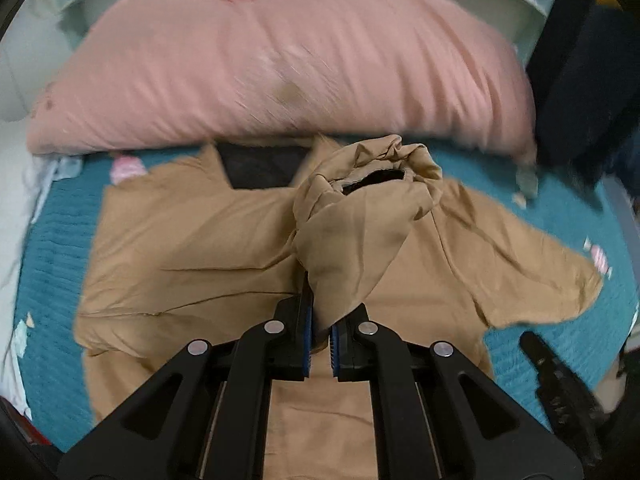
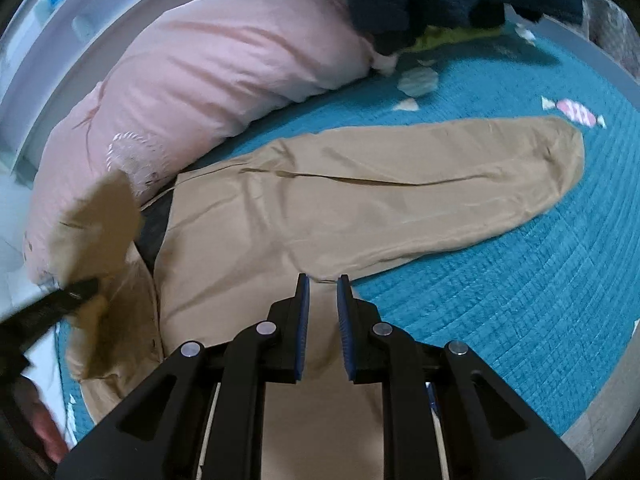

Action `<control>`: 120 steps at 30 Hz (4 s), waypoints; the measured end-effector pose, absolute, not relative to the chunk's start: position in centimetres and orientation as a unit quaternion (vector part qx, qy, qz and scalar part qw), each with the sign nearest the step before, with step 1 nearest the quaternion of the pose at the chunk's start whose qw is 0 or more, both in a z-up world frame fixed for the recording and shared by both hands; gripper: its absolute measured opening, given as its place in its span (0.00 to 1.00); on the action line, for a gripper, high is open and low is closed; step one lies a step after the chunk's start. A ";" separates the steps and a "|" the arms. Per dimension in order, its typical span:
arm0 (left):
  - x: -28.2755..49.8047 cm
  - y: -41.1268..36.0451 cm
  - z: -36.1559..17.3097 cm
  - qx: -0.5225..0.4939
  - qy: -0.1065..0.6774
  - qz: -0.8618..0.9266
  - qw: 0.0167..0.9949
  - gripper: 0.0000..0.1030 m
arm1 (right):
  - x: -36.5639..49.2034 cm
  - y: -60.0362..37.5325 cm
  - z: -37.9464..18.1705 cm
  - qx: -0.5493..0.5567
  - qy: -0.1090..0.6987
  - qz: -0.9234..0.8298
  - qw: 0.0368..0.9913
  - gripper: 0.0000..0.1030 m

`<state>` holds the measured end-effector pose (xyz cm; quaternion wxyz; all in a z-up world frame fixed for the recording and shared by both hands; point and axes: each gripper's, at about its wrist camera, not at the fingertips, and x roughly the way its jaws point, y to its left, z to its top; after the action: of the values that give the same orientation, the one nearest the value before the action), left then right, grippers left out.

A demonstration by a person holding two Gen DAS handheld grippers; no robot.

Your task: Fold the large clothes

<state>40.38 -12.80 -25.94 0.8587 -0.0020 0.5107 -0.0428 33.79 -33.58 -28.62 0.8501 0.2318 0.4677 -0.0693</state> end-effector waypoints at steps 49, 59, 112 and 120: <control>43.8 -25.0 -33.0 0.053 0.566 -0.082 0.819 0.30 | 30.9 -56.9 -33.2 0.411 0.377 -0.261 0.788 0.83; 44.5 -23.8 -37.7 0.033 0.582 -0.049 0.811 0.01 | 32.2 -57.5 -35.4 0.375 0.418 -0.263 0.785 0.83; 38.7 -13.3 -23.2 0.003 0.510 -0.138 0.849 0.71 | 34.4 -34.6 -16.5 0.219 0.286 0.071 0.930 0.09; 37.2 0.6 -20.8 -0.049 0.480 -0.041 0.875 0.83 | 36.3 -22.6 -13.6 0.154 0.311 0.141 0.927 0.09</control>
<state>37.18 0.57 -20.80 0.8748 -0.0493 0.4803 -0.0409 36.33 -22.55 -13.60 0.9272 0.1541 0.3109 0.1413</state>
